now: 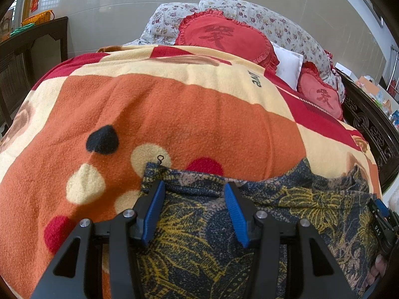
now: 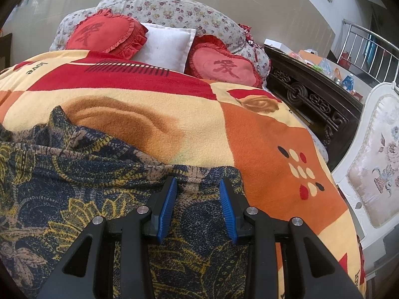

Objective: Fold small clothes

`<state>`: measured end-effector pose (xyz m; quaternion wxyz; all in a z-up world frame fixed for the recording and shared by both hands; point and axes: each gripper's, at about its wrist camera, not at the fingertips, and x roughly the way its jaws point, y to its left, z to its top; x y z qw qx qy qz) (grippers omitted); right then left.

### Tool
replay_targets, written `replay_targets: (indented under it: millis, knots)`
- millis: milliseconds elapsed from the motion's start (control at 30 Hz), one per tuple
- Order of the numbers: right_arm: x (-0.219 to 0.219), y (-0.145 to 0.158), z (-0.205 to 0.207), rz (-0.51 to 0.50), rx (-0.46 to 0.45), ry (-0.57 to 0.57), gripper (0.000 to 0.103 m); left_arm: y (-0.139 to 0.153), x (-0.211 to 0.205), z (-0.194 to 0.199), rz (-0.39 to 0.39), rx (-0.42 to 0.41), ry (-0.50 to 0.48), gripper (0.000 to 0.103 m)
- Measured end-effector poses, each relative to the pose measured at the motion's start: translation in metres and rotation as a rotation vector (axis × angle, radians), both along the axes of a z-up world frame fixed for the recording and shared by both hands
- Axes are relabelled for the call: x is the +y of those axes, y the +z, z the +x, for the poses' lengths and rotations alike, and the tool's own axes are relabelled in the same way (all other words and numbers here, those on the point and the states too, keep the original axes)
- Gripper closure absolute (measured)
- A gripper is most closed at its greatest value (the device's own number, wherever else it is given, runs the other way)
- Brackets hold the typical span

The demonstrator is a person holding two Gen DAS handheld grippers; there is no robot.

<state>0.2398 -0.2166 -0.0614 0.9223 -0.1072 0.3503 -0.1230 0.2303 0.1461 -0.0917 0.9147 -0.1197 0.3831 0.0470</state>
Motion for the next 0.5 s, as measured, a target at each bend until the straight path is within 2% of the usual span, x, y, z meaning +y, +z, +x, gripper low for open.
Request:
replay_targets:
  millis: [500]
  knots:
    - [-0.006, 0.002, 0.000, 0.001, -0.001, 0.001, 0.054, 0.005, -0.014, 0.010, -0.030, -0.010, -0.005, 0.050]
